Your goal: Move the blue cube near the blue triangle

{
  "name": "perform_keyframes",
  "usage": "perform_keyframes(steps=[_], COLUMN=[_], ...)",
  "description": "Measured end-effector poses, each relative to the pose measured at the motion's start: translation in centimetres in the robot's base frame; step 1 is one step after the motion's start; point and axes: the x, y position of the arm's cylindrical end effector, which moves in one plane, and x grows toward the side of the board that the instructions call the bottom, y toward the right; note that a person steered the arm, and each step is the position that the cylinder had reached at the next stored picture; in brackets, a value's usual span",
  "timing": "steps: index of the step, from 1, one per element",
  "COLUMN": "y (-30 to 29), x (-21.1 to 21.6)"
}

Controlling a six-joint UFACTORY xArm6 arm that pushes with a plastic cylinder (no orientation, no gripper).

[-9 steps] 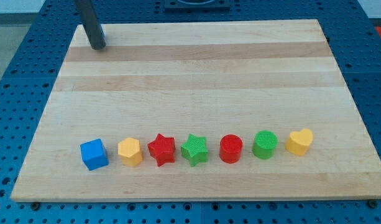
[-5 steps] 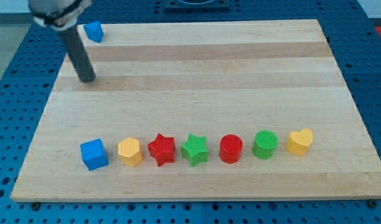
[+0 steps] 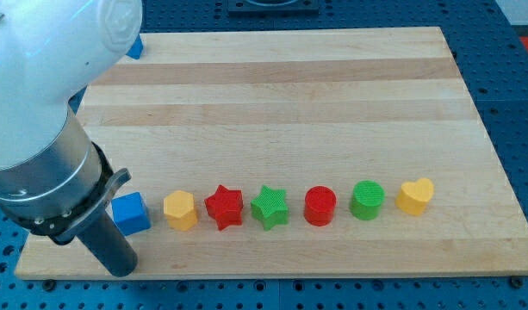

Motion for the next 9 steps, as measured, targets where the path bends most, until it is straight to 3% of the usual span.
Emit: perform_keyframes(steps=[9], y=[-0.4], x=[-20.2])
